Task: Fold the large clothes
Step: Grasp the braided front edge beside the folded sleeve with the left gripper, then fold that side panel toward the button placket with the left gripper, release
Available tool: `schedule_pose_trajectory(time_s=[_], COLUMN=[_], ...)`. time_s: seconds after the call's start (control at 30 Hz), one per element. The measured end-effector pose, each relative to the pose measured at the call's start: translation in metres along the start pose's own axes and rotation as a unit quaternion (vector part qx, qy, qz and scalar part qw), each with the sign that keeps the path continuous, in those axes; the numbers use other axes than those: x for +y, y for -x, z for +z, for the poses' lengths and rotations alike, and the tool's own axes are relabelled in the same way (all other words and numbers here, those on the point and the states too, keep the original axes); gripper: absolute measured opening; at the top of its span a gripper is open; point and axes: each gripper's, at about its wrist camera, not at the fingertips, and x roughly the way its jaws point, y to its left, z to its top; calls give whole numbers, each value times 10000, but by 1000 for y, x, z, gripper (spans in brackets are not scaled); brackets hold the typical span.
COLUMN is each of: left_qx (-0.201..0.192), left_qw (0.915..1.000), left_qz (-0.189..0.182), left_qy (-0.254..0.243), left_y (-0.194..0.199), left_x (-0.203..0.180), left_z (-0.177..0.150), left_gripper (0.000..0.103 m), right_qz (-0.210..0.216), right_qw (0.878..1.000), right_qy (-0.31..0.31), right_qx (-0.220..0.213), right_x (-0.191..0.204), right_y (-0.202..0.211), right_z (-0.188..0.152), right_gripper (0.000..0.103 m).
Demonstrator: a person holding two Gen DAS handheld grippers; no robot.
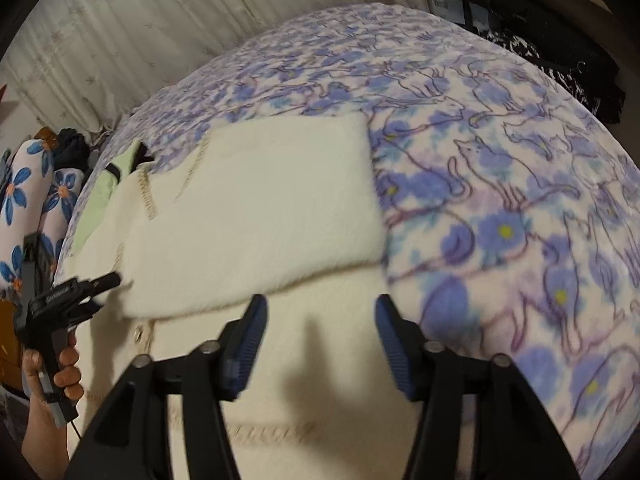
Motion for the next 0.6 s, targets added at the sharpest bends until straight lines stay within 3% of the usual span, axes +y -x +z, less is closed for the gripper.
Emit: schedule_pose_trajectory(time_s=[0.1,0.17,0.23,0.33,0.37,0.4,0.6], left_qx=[37,59,164,79,-9,-139,-1051], left_qw=[9999,9998,9992,9977,9965,9946,9850], left_qz=[-28,-11,-7,217,300,402,758], left_qy=[-96,-203,-353,-641,-781,-943,-1136], left_y=[-2,-3,-8,-9,-7,-4,19], left_x=[3,3,0,-12,-18,-26,-42], left_z=[8,10,12,12,12,13,38], left_gripper=[62,44,20,16,15,15,14], right_qz=[87,94,135,151,126,60,-59], right_qw=[9997,9992,9988,9978,9979,9979,9997], right_qy=[-212,-316,-276,-211,-116,-31,-135], right_qx=[118,233,393,606,623,647,178], right_x=[-14,-22,-25,-23,-19,-16,-12], right_y=[-15,-27,-41,-58,-62,-65,-57], right_z=[19,30,36,37,36,36,34], right_gripper=[65,65,65,64,60,46,37])
